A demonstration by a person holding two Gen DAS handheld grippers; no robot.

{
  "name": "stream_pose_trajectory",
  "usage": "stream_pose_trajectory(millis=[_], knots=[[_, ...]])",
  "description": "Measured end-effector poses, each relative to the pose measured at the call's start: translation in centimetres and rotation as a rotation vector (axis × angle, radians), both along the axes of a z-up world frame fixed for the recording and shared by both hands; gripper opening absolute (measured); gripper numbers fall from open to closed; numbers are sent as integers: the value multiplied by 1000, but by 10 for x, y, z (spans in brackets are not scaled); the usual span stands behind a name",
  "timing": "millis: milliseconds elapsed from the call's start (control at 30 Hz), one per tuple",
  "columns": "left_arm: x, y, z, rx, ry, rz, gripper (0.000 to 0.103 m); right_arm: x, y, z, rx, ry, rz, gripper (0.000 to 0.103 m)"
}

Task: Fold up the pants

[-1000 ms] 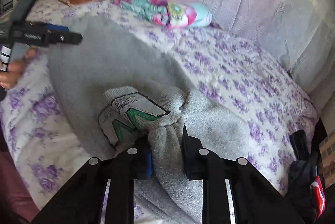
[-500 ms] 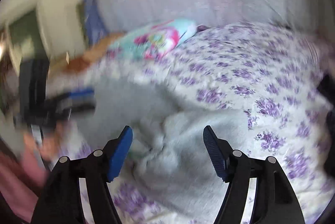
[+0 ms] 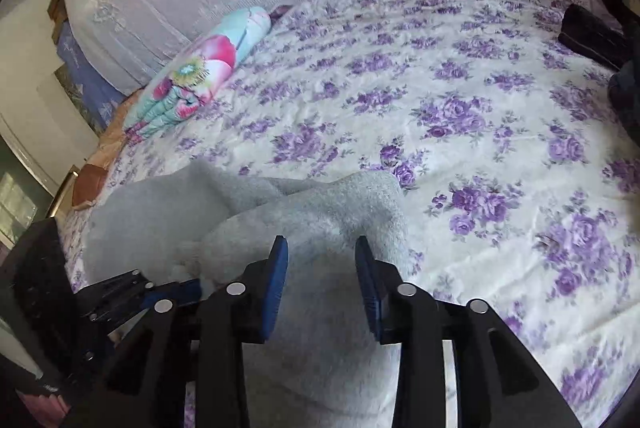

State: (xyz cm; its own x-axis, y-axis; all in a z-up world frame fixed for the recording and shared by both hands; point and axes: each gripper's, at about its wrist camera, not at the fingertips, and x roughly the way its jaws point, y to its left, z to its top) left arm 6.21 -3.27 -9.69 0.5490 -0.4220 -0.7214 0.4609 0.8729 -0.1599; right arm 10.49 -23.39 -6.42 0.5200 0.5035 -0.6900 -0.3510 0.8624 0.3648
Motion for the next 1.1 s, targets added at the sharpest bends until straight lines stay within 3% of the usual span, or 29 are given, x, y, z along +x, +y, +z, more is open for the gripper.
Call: stream_pose_trajectory(millis=[100, 167, 233, 333, 400, 433, 533, 600, 633, 733, 900, 933, 1000, 1067, 1100], knots=[[-2, 6, -1, -36, -7, 2, 59, -37, -10, 10, -2, -69, 18, 38], [-2, 7, -1, -44, -9, 0, 60, -58, -9, 0, -69, -77, 40, 38], [-2, 5, -1, -44, -10, -8, 61, -74, -5, -25, -202, -78, 18, 38], [-3, 1, -1, -22, -19, -18, 63, -91, -4, -16, -243, -153, -5, 39], [-3, 3, 1, -21, -15, -12, 64, -101, -10, -1, -171, -195, -3, 42], [-3, 6, 3, -34, -5, -8, 64, -103, -11, 0, -145, -186, 4, 49], [1, 28, 5, -67, 19, 54, 69, -97, -5, -23, -221, -119, 26, 50], [3, 45, 5, -95, 56, 101, 80, -99, -4, -18, -218, -134, 23, 52], [1, 57, 9, -109, 59, 126, 79, -101, -3, -10, -205, -143, 19, 56], [-14, 88, 27, -113, -9, 188, 82, -108, 0, 13, -66, -205, 51, 60], [-31, 130, 46, -115, -77, 305, 87, -92, 39, 28, -49, -276, 72, 61], [-34, 136, 47, -119, -80, 319, 87, -86, 47, 29, -40, -276, 82, 61], [-39, 147, 46, -112, -84, 351, 87, -65, 67, 15, -66, -240, 112, 71], [-47, 160, 44, -92, -95, 387, 88, -37, 86, -22, -152, -59, 108, 79], [-51, 170, 44, -79, -100, 403, 90, -35, 87, -31, -150, -57, 83, 83]])
